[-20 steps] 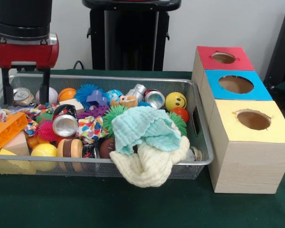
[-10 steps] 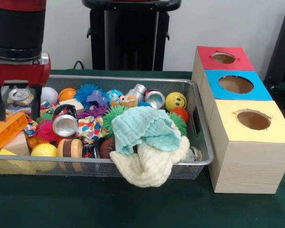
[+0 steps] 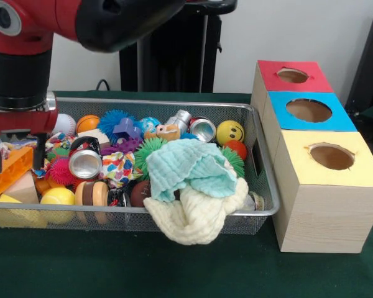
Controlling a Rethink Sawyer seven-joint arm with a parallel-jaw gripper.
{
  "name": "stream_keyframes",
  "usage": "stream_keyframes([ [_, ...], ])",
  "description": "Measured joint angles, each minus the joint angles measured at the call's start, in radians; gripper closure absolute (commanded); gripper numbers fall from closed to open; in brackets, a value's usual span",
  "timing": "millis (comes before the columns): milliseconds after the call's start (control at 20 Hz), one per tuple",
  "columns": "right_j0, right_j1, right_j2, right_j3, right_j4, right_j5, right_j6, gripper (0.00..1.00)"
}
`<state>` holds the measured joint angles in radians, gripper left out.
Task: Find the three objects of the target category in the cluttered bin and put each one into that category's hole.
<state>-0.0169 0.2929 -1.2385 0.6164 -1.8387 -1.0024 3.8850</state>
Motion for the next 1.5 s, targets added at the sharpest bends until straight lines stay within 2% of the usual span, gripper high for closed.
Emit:
stream_keyframes([
  [350,-0.001,0.062,-0.012,-0.034,-0.070,0.000,0.000,0.00],
  [850,-0.001,0.118,-0.048,-0.054,-0.129,-0.009,0.000,0.00],
  [1250,-0.009,0.151,-0.089,-0.054,-0.166,-0.081,0.000,0.00],
  [1500,-0.019,0.155,-0.090,-0.056,-0.168,-0.114,0.000,0.00],
])
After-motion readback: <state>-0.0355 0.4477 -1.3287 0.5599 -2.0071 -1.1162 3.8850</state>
